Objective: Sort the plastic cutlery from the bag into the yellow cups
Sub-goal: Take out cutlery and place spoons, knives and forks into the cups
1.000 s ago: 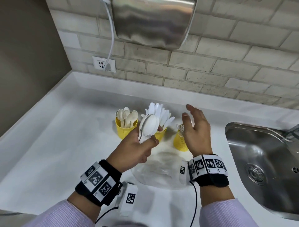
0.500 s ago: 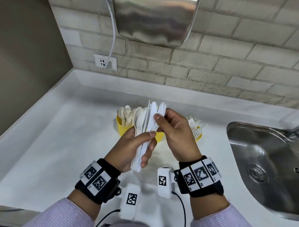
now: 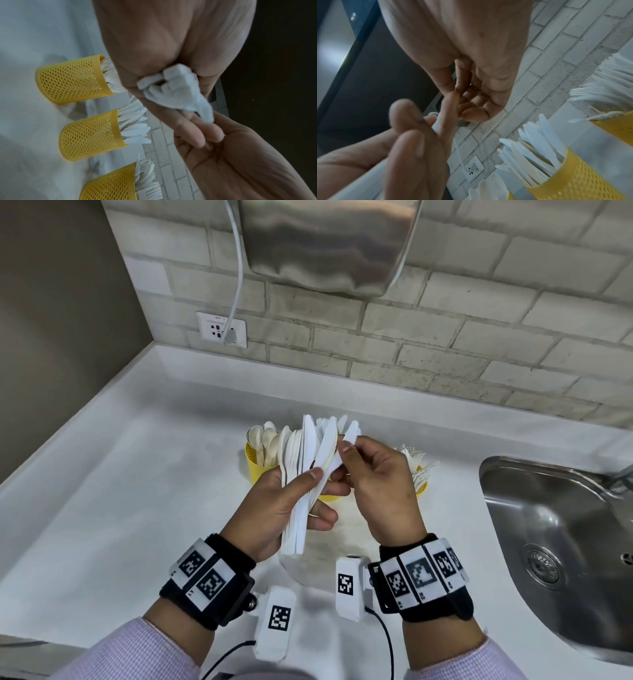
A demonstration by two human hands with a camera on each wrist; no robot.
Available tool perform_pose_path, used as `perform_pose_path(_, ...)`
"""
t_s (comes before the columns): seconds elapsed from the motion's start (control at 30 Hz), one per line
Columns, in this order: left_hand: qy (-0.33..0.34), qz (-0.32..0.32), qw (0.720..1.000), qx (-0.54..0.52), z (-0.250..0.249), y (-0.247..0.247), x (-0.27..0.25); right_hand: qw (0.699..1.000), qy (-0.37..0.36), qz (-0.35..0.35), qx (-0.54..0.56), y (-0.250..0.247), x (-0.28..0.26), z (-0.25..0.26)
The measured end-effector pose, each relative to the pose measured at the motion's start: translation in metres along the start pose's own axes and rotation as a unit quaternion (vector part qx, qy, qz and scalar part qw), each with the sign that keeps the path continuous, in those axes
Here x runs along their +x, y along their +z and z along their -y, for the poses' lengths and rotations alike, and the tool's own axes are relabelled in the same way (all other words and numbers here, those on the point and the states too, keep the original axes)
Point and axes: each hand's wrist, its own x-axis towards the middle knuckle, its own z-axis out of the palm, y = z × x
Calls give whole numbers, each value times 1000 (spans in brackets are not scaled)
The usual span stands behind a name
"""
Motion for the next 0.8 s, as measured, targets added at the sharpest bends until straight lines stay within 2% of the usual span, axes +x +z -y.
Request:
perform_pose_path(0.13,-5,6,1000,7,0,1,0,999,-7,-41,31,2,1,3)
perform_pose_path(0.27,-13,12,1000,18,0,0,0,991,-35,-116,55,-1,8,4)
perform_pose_path(0.43,-16,9,1000,8,-1,-1,-2,949,-85,-246,179,-18,20,17)
perform_pose_path(0.5,-17,11,1000,12,-2,-1,-3,944,-91,-265,176,-24,24,15)
perform_pose_path(0.57,-16,8,1000,14,-3,-1,-3,961,-65,-235,129,-23,25,8)
perform_pose_path(0.67,-12,-1,1000,14,-2,-2,-2,992,-17,-120,17,-14,18,-3)
perform_pose_path(0.8,-1,-16,1000,15,-2,-3,1,999,25,2,-31,-2,6,-1)
